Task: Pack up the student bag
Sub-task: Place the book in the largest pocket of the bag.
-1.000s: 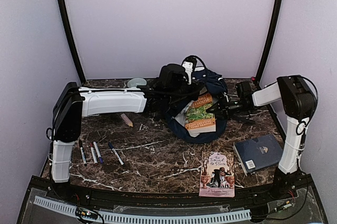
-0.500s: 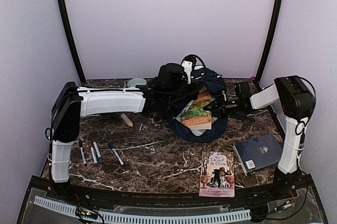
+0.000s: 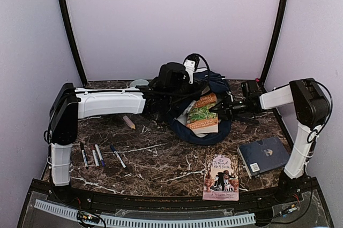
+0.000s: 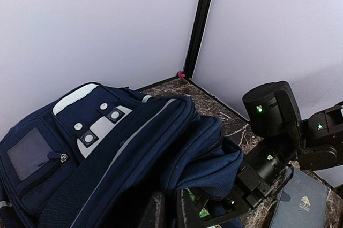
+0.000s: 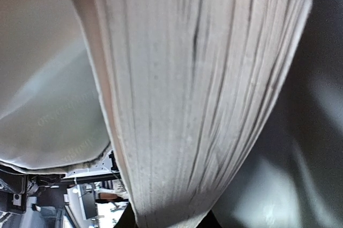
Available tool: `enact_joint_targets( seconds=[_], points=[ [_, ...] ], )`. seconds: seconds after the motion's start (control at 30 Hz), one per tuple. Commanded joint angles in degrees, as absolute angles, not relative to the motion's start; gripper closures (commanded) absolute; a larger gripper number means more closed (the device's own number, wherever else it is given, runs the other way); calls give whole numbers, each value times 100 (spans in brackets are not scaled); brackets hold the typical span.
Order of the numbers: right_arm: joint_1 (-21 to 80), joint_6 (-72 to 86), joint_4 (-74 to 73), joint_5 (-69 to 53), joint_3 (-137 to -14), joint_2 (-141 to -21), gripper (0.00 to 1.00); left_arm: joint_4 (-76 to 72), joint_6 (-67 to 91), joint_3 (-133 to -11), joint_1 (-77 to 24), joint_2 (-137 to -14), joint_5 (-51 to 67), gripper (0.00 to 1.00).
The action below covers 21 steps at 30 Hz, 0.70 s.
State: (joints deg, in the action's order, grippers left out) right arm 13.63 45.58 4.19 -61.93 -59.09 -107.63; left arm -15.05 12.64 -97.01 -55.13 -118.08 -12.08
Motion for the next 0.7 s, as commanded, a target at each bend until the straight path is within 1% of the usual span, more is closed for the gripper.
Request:
enact_joint_targets(
  seconds=[0.0, 0.1, 0.13, 0.17, 0.27, 0.37, 0.43, 0.5, 0.53, 0.57, 0.6, 0.63, 0.67],
  points=[
    [1397, 4530, 2403, -6394, -5827, -10927, 100, -2141, 1232, -9778, -5555, -11162, -1244, 100],
    [1397, 4530, 4721, -6394, -5516, -11152, 100, -2088, 1187, -9773, -5555, -11162, -1265, 100],
    [1393, 4530, 5014, -6394, -5513, -11272, 100, -2077, 1176, -9767, -5555, -11154, -1274, 100],
    [1397, 4530, 4947, -6394, -5574, -11386, 100, -2075, 1176, -9758, -5555, -11153, -1265, 100],
    [1401, 4530, 3548, -6394, -6018, -11726, 100, -2092, 1191, -9735, -5555, -11151, -1241, 100],
    [1413, 4530, 1230, -6394, -6743, -11985, 100, -2075, 1219, -9730, -5555, -11145, -1199, 100],
    [1421, 4530, 524, -6394, -6963, -12017, 100, -2063, 1233, -9723, -5555, -11136, -1185, 100],
    [1426, 4530, 306, -6394, -6971, -11969, 100, -2063, 1231, -9701, -5555, -11121, -1195, 100],
    [1428, 4530, 207, -4486, -6970, -11914, 60, -2076, 1224, -9671, -5555, -11111, -1211, 100],
    [1432, 4530, 150, -5595, -6958, -11851, 64, -2100, 1222, -9640, -5555, -11103, -1236, 100],
    [1433, 2864, 42, -5667, -6934, -11762, 60, -2115, 1216, -9607, -5555, -11093, -1247, 100],
    [1433, 3291, -144, -5552, -6919, -11606, 56, -2119, 1205, -9587, -5555, -11085, -1272, 100],
    [1430, 3161, -370, -5350, -6913, -11476, 52, -2116, 1194, -9574, -5555, -11086, -1277, 100]
  ],
)
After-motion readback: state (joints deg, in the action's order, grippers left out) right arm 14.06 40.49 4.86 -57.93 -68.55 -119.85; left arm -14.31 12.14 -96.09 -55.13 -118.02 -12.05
